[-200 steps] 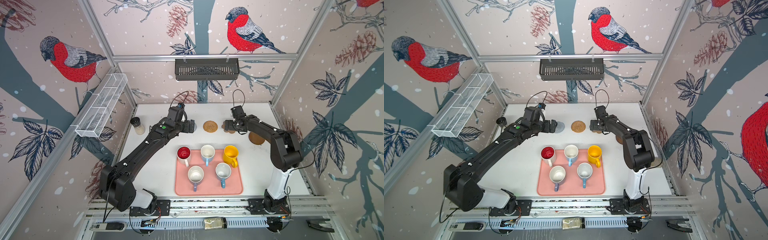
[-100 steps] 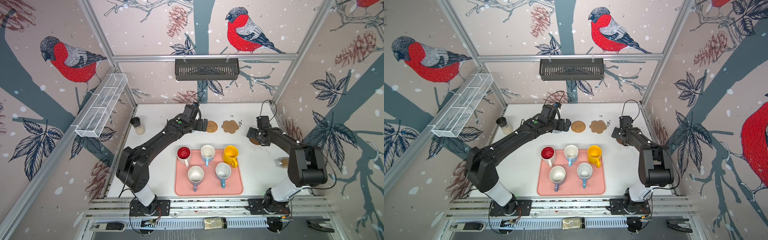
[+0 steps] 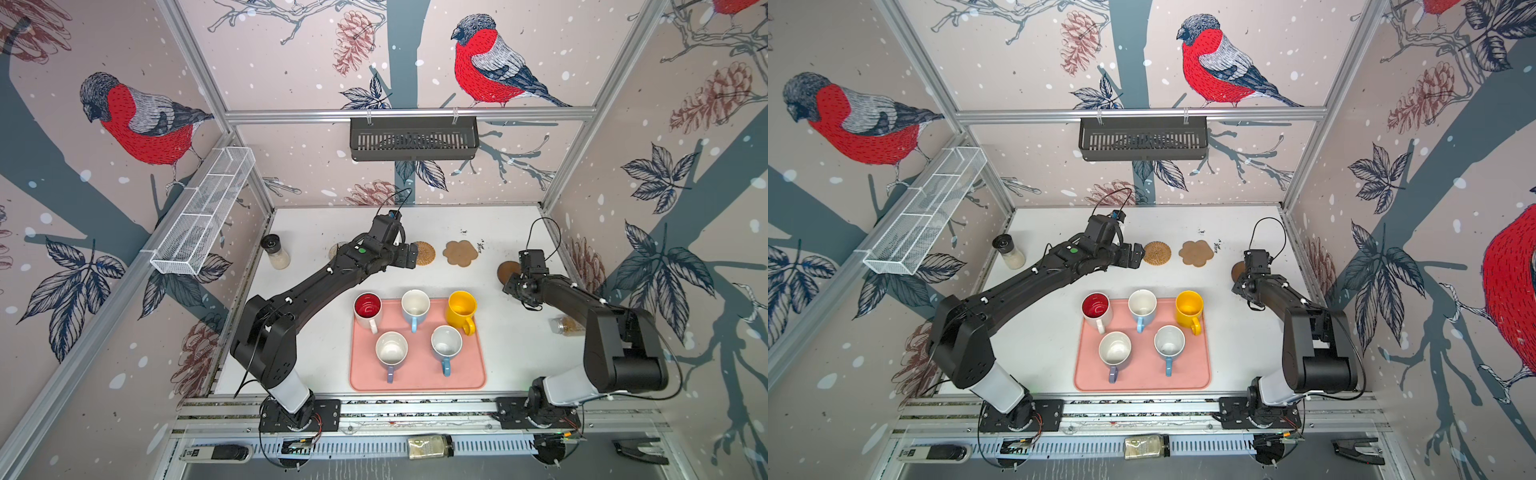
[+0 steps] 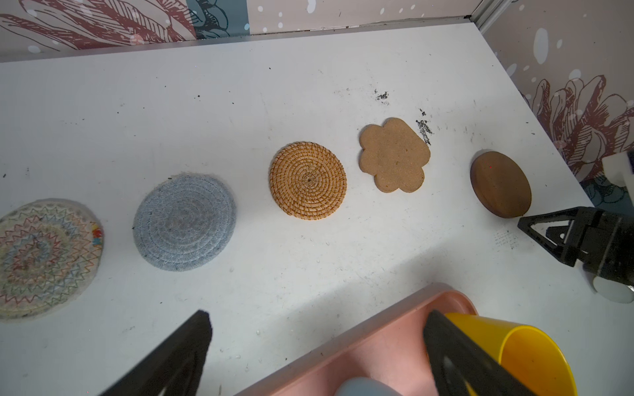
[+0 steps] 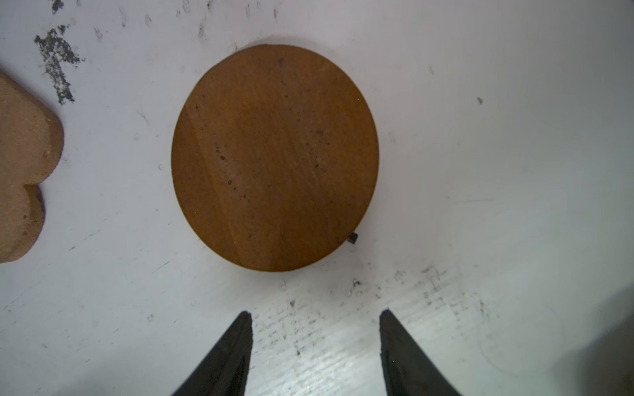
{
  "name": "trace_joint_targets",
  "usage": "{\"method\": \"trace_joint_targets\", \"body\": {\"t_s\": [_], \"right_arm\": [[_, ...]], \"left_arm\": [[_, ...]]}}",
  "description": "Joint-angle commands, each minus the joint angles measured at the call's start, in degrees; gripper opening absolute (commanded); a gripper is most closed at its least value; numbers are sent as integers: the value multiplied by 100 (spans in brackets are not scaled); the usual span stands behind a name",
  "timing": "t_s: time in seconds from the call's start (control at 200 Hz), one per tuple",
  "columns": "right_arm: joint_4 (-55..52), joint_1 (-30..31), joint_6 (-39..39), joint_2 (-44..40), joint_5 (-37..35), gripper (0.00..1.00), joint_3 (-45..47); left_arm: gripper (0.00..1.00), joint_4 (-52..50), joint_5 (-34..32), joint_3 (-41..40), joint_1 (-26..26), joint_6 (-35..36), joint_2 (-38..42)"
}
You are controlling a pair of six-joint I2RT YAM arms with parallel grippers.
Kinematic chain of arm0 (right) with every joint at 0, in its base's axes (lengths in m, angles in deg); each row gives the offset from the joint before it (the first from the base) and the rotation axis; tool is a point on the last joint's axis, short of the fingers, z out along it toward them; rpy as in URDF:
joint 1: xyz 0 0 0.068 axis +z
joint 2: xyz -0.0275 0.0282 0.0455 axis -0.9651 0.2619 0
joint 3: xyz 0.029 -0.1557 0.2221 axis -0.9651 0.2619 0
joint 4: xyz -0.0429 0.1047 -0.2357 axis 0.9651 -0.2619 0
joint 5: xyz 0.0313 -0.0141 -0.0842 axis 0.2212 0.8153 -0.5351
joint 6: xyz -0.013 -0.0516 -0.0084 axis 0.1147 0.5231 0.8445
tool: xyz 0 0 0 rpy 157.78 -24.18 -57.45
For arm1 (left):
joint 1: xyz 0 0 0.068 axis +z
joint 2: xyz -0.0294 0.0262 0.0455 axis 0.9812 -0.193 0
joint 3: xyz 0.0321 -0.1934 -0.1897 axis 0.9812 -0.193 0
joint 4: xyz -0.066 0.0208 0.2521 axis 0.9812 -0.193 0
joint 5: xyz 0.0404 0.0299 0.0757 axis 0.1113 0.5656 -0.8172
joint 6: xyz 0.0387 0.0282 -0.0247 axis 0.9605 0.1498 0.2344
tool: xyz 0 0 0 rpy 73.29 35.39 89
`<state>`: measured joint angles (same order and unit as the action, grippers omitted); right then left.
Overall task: Place cups on coasters
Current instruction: Move the coaster to the top-right of the table.
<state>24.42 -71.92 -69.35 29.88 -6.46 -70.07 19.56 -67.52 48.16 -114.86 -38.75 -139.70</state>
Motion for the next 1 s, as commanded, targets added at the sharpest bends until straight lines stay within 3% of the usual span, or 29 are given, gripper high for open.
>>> {"method": "trace_joint_targets", "body": {"t_s": [0.0,0.57,0.996], "right_arm": [[148,0,-10,164,28,62,-65],[89,9,258,1413,-188,65,-890],[-398,247,491,2420,-469,67,-2186]], "left_arm": [[97,93,-185,-31,-40,22,64],[97,23,-282,19,-49,107,131],[97,-77,-418,100,-40,245,177]]}}
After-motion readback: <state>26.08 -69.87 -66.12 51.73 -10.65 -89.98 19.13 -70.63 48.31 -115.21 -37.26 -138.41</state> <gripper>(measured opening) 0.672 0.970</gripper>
